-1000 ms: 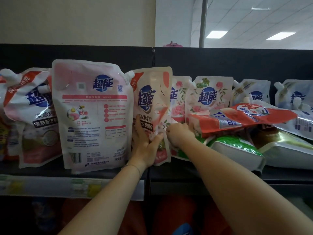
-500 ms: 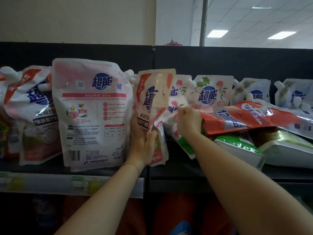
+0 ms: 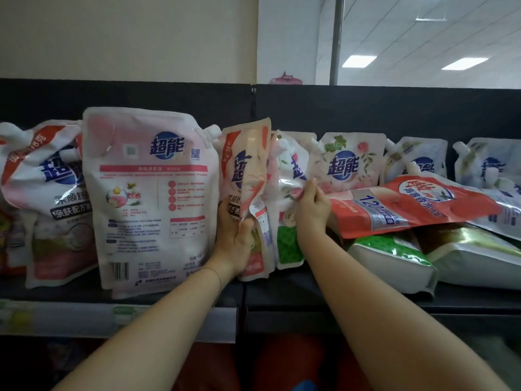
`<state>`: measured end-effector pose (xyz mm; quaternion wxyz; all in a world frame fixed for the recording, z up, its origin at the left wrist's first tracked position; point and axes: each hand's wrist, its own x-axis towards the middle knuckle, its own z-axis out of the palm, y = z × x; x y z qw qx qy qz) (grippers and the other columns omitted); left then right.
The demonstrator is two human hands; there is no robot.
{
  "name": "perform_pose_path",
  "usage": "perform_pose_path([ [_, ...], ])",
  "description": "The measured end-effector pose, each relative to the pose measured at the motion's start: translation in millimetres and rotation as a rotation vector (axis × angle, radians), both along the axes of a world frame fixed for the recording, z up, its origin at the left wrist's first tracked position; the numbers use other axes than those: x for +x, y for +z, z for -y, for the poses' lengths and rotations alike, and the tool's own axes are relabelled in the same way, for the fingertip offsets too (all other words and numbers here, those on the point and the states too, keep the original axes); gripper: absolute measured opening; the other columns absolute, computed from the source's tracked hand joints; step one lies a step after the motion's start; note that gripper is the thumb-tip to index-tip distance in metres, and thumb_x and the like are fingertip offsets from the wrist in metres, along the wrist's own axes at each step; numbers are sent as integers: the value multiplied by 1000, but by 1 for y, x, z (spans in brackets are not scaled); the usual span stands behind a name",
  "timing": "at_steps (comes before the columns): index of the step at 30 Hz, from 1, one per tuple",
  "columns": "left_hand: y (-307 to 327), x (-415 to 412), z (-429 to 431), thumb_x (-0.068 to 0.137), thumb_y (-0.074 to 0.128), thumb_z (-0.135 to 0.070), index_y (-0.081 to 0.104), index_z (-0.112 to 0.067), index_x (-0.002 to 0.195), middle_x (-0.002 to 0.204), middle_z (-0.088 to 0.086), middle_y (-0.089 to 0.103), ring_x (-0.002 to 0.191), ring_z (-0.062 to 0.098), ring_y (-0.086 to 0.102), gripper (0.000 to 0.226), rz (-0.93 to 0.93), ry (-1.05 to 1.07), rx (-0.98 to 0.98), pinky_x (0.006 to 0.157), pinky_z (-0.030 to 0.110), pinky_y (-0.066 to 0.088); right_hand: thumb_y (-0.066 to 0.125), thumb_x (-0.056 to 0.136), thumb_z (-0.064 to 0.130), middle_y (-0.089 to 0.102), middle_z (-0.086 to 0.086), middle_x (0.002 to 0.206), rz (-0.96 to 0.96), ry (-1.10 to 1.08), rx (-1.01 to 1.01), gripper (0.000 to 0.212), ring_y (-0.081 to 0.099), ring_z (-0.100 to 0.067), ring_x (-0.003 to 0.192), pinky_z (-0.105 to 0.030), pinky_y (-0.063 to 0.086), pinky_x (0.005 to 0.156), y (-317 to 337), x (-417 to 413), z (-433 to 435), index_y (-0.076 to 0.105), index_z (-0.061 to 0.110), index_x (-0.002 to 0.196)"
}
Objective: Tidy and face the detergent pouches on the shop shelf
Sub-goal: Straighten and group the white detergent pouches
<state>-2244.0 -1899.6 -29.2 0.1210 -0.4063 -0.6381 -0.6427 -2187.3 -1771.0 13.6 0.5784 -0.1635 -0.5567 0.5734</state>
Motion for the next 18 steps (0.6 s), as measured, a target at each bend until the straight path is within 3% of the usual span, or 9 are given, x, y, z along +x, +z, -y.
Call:
perform_pose_path([
  [1, 0, -5, 0, 79, 37, -50, 23, -22, 146, 136, -11, 32, 133, 11, 30, 74, -4, 11, -51, 109, 26, 23, 39, 102, 33, 52, 10, 66, 12, 33, 11, 39, 47, -5, 62, -24, 41, 65, -1, 2, 0, 54, 21, 69],
  [3, 1, -12, 0, 73, 28, -65, 10, -23, 152, 153, -6, 17, 143, 12, 13, 91, -25, 42, -210, 117, 32, 13, 36, 102, 38, 57, 13, 91, 127, 84, 81, 31, 51, -3, 82, -25, 42, 79, 1, 7, -1, 59, 20, 94],
  [4, 3, -12, 0, 72, 26, -69, 3, -25, 153, 159, -4, 5, 146, 13, 2, 95, -9, 56, -292, 119, 35, 6, 36, 101, 42, 55, 11, 106, 222, 80, 137, 33, 50, -6, 96, -29, 41, 87, 3, 10, -2, 56, 20, 114],
  [6, 6, -9, 1, 73, 27, -68, -5, -29, 153, 160, -4, -13, 146, 13, -14, 94, 57, 56, -399, 119, 38, -3, 42, 97, 45, 51, -2, 125, 362, 30, 244, 39, 48, -18, 112, -35, 40, 92, 3, 16, -4, 43, 17, 125],
  [9, 10, 1, 0, 83, 32, -64, -6, -34, 152, 158, -3, -21, 145, 17, -20, 84, 123, 65, -452, 117, 43, -2, 43, 97, 42, 24, -15, 150, 435, -26, 350, 62, 28, -30, 137, -40, 29, 107, -2, 29, -1, 24, 7, 145],
  [12, 11, 9, -2, 85, 35, -64, 1, -33, 153, 161, 2, -9, 148, 22, -7, 82, 109, 113, -436, 119, 47, 5, 41, 101, 32, 6, -15, 156, 504, -81, 473, 63, 16, -31, 142, -35, 24, 109, -13, 43, 2, 12, 5, 150],
  [15, 8, 22, -1, 67, 42, -63, 33, -22, 143, 145, 5, 39, 135, 25, 33, 87, 120, 133, -241, 114, 48, 28, 43, 100, 31, -7, -14, 159, 532, -83, 487, 76, 6, -27, 146, -20, 12, 103, -19, 52, 5, -7, 4, 151],
  [18, 2, 37, 0, 74, 58, -47, 38, -12, 135, 133, 9, 45, 126, 28, 42, 72, 114, 242, -191, 109, 47, 34, 46, 100, 23, -20, -15, 158, 626, -58, 504, 83, 1, -28, 147, -16, 10, 97, -18, 58, 7, -18, 3, 149],
])
